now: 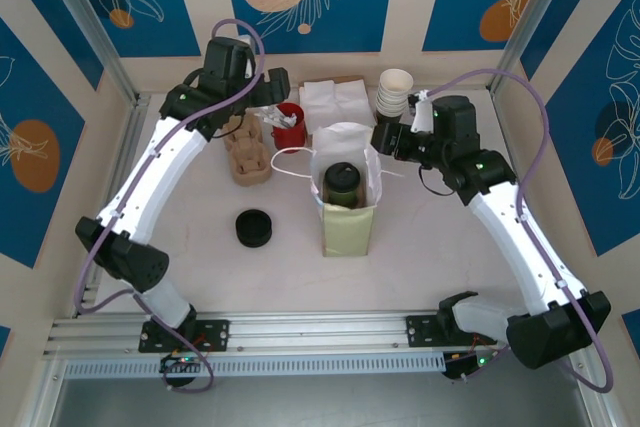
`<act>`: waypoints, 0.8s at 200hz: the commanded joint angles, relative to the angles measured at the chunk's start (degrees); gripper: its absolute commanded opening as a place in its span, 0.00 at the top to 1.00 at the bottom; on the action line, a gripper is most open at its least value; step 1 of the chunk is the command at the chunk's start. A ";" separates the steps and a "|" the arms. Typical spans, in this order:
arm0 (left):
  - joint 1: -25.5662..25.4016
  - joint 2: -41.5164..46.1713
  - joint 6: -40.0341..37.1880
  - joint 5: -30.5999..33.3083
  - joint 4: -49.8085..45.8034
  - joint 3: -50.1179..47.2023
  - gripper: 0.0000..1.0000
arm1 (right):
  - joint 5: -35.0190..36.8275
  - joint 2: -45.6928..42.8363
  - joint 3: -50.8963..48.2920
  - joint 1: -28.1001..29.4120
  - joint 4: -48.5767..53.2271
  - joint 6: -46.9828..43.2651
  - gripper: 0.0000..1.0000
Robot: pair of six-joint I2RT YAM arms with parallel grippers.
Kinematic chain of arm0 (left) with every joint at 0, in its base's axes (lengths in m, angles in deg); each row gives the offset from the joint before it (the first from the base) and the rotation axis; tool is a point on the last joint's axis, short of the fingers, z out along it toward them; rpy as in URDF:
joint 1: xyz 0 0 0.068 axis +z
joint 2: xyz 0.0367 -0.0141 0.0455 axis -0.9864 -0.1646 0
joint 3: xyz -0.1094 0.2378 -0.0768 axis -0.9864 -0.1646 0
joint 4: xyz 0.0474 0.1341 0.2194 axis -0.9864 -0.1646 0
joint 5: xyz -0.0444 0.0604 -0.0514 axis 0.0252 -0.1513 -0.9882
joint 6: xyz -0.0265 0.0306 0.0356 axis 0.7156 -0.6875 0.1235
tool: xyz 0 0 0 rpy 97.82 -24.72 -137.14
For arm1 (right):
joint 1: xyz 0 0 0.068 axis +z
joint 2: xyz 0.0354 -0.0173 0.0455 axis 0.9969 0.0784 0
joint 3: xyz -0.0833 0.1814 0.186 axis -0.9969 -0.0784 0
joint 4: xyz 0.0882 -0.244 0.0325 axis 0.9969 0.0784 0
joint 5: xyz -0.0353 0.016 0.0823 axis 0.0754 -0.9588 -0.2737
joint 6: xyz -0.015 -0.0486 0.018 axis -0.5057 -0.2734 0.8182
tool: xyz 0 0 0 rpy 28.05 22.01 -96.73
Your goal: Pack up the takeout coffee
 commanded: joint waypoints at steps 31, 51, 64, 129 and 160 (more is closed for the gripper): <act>1.39 4.20 -2.09 -0.46 -2.26 -1.42 0.02 | 2.08 -4.76 8.08 -0.41 8.12 4.23 0.44; 1.40 4.39 -2.77 -1.52 -2.46 -3.36 0.04 | 1.05 -7.94 8.14 -1.10 10.23 3.38 0.44; 1.36 3.77 -2.94 -1.99 -3.73 -3.46 0.03 | 0.14 -9.49 8.47 -1.94 11.95 2.50 0.44; 1.37 0.65 -3.81 -12.16 -1.49 -7.75 0.13 | -3.81 -12.64 8.42 -5.37 15.19 1.18 0.48; 1.36 -2.27 -5.81 -13.18 -0.42 -5.95 0.15 | -4.30 -11.16 9.81 -6.69 14.74 0.40 0.52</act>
